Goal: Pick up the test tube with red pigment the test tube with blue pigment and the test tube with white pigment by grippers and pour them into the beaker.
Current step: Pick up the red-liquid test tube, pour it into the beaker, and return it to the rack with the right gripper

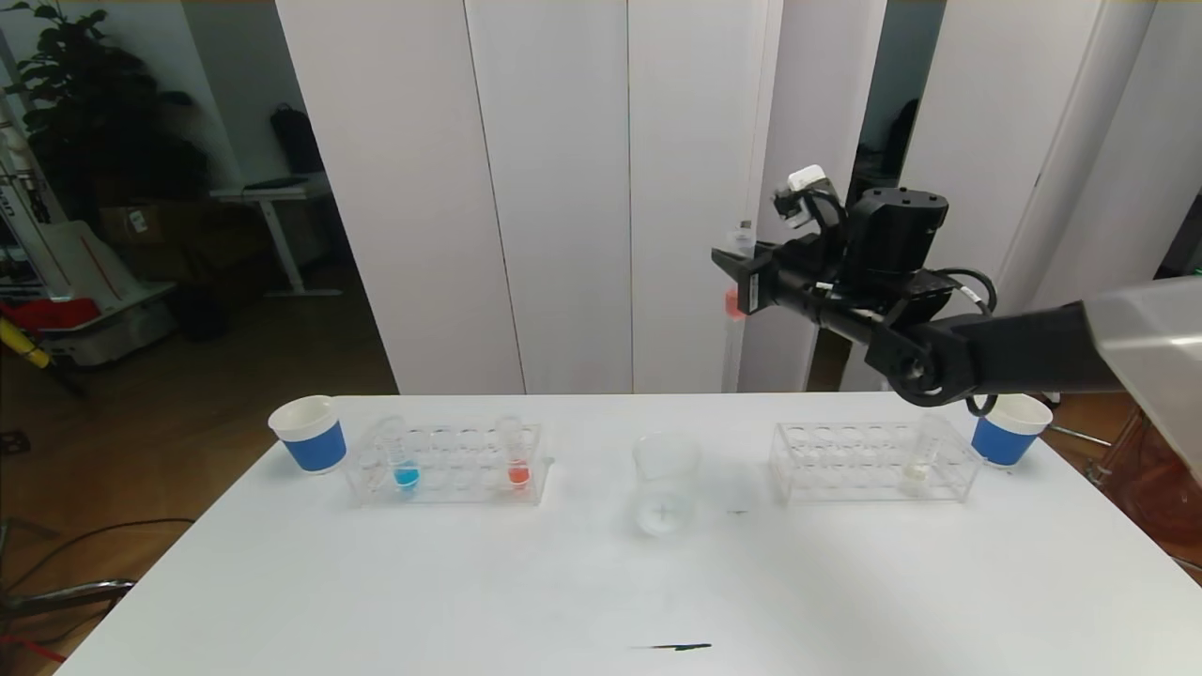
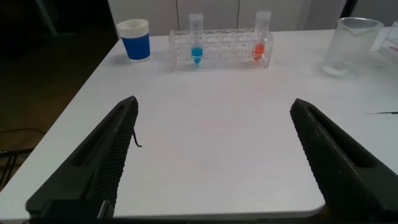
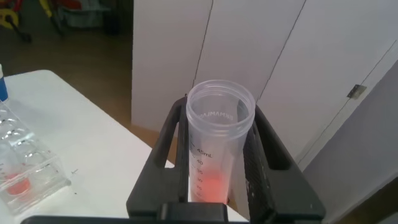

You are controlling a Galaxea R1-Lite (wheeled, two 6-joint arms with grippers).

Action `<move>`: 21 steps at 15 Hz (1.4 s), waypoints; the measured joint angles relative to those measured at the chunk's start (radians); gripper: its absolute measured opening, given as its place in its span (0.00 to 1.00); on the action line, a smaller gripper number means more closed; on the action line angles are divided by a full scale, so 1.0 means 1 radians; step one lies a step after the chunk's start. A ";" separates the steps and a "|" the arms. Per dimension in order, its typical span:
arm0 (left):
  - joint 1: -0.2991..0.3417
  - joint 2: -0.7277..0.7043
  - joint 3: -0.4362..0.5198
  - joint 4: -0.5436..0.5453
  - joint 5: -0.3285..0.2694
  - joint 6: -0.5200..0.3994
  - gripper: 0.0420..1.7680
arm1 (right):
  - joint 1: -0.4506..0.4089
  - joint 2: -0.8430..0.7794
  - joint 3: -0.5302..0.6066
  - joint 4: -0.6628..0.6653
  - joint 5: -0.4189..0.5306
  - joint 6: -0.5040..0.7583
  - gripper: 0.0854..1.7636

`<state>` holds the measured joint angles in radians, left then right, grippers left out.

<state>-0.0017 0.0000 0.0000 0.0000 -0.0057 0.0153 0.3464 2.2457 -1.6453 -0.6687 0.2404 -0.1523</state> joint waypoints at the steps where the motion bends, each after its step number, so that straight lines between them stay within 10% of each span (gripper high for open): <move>1: 0.000 0.000 0.000 0.000 0.000 0.000 0.99 | 0.000 0.020 -0.002 -0.034 0.020 -0.039 0.29; 7: 0.000 0.000 0.000 0.000 0.000 0.000 0.99 | 0.003 0.098 0.013 -0.284 0.219 -0.198 0.29; 21: 0.000 0.000 0.000 0.000 0.000 0.000 0.99 | -0.007 0.140 0.070 -0.347 0.551 -0.865 0.29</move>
<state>-0.0017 0.0000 0.0000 0.0000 -0.0062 0.0153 0.3396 2.3862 -1.5755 -1.0155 0.7917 -1.0174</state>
